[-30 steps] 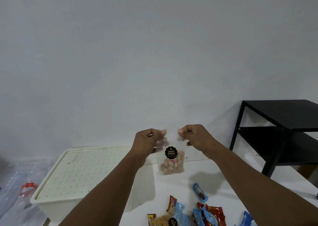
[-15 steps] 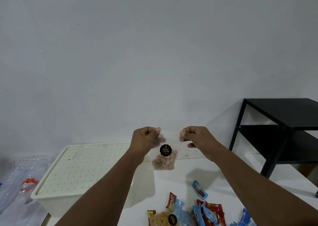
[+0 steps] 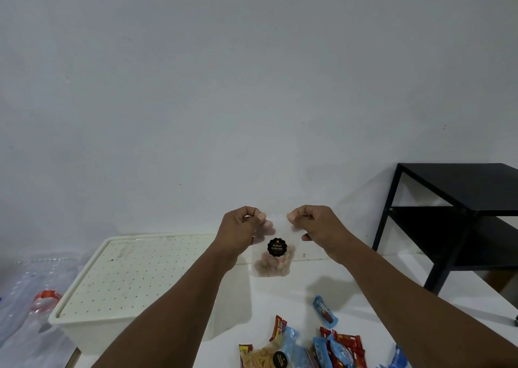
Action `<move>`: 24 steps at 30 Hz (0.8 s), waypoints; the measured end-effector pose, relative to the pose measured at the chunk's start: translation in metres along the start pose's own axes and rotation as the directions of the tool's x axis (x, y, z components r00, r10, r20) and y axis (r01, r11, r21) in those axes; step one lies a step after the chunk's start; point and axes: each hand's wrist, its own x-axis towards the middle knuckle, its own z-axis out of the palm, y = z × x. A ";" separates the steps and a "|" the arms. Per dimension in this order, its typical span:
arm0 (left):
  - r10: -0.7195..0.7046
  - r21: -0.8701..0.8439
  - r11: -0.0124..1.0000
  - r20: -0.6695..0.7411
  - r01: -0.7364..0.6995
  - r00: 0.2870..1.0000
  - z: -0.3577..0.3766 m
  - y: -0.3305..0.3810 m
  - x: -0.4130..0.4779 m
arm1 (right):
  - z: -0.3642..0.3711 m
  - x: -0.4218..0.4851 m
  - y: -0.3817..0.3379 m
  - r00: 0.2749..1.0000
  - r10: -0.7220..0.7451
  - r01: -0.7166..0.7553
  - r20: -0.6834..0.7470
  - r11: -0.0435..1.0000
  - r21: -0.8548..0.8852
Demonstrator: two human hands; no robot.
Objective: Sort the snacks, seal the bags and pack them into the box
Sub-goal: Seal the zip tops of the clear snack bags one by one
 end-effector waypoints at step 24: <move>-0.062 0.194 0.980 0.113 0.040 0.992 -0.005 0.003 -0.006 | -0.006 -0.002 0.002 0.998 -0.056 0.061 0.038 0.986 -0.152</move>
